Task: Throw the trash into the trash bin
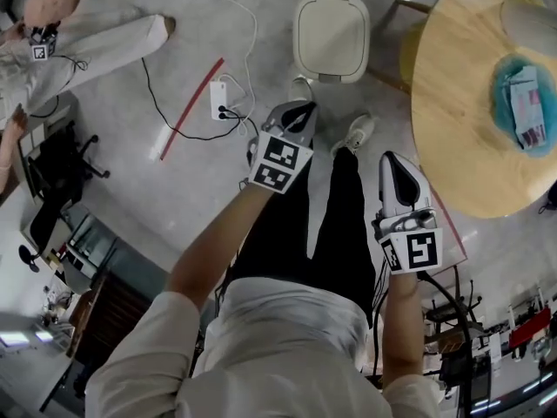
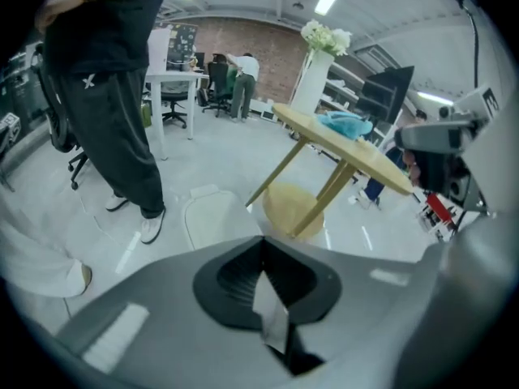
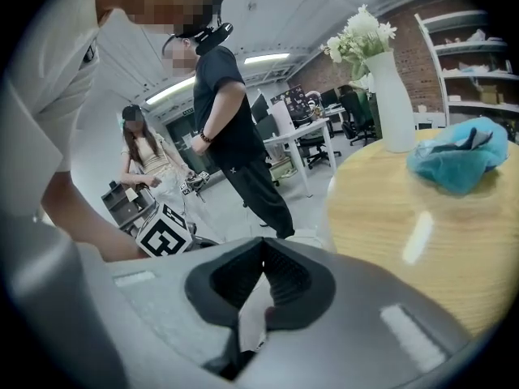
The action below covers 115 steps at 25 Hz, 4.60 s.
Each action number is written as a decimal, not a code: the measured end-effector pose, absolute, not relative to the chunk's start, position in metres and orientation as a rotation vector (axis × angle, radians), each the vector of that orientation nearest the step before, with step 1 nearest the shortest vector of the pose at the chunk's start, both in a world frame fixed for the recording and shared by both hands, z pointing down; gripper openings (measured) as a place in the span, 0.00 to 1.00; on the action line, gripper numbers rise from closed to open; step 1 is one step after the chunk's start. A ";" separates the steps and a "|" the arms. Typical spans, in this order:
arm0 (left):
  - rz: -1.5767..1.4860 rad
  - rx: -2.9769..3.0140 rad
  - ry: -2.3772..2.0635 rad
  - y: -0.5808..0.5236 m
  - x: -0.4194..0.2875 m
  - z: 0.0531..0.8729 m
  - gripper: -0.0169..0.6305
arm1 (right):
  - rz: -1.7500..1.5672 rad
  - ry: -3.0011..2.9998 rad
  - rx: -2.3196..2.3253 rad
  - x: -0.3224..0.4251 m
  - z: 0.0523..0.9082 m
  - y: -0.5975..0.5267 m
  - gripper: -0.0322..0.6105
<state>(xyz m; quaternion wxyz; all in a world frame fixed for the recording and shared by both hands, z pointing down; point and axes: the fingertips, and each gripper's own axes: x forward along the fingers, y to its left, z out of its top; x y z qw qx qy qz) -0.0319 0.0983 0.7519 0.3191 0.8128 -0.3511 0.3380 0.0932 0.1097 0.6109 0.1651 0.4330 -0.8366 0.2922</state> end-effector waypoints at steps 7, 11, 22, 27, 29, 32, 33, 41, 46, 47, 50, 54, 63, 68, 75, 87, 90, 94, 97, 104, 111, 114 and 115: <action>0.913 2.135 -0.886 0.098 -0.030 0.802 0.03 | 0.883 -2.363 1.217 0.084 0.672 0.108 0.05; 0.925 2.140 -0.857 0.099 -0.025 0.820 0.03 | 0.908 -2.344 1.204 0.079 0.699 0.111 0.05; 0.952 2.061 -0.839 0.096 -0.009 0.894 0.03 | 0.979 -2.286 1.201 0.076 0.772 0.110 0.05; 0.979 2.034 -0.826 0.090 -0.006 0.923 0.03 | 1.003 -2.270 1.200 0.076 0.793 0.105 0.05; 0.998 2.027 -0.828 0.086 -0.007 0.934 0.03 | 1.008 -2.269 1.197 0.075 0.797 0.104 0.05; 1.048 2.001 -0.833 0.084 -0.010 0.955 0.03 | 1.018 -2.263 1.194 0.076 0.806 0.103 0.05; 1.061 1.991 -0.836 0.083 -0.010 0.962 0.03 | 1.022 -2.259 1.193 0.077 0.809 0.102 0.05; 1.168 1.940 -0.772 0.096 -0.001 1.003 0.03 | 1.036 -2.256 1.194 0.078 0.821 0.096 0.05; 1.200 1.918 -0.786 0.097 0.002 1.010 0.03 | 1.032 -2.268 1.187 0.079 0.820 0.094 0.05; 1.208 1.915 -0.782 0.097 0.001 1.010 0.03 | 1.031 -2.271 1.186 0.078 0.819 0.095 0.05; 1.223 1.895 -0.770 0.098 0.001 1.010 0.03 | 1.035 -2.280 1.173 0.077 0.813 0.100 0.05; 1.215 1.862 -0.780 0.098 0.002 1.010 0.03 | 1.032 -2.287 1.152 0.079 0.812 0.106 0.05; 1.200 1.879 -0.805 0.092 0.003 1.006 0.03 | 1.027 -2.286 1.151 0.084 0.810 0.110 0.05; 1.190 1.875 -0.776 0.096 0.005 1.004 0.03 | 1.015 -2.299 1.137 0.080 0.804 0.112 0.05; 1.104 1.918 -0.794 0.099 0.014 0.964 0.03 | 0.986 -2.333 1.122 0.073 0.778 0.110 0.05; 0.974 1.944 -0.886 0.099 -0.003 0.857 0.03 | 0.946 -2.345 1.145 0.075 0.705 0.111 0.05; 0.956 1.967 -0.902 0.093 -0.003 0.828 0.03 | 0.938 -2.348 1.159 0.080 0.687 0.112 0.05; 0.886 1.960 -0.936 0.090 -0.003 0.788 0.03 | 0.930 -2.345 1.168 0.086 0.664 0.112 0.05; 0.835 1.961 -0.966 0.093 0.001 0.756 0.03 | 0.919 -2.346 1.173 0.090 0.646 0.114 0.05; 0.790 2.017 -1.005 0.106 -0.009 0.695 0.03 | 0.878 -2.363 1.193 0.085 0.602 0.118 0.05; 0.787 2.072 -1.014 0.110 -0.021 0.645 0.03 | 0.840 -2.385 1.216 0.084 0.554 0.119 0.05; 0.771 2.101 -1.044 0.108 -0.029 0.625 0.03 | 0.829 -2.391 1.237 0.088 0.534 0.121 0.05; 0.762 2.110 -1.054 0.107 -0.031 0.616 0.03 | 0.825 -2.393 1.242 0.088 0.528 0.123 0.05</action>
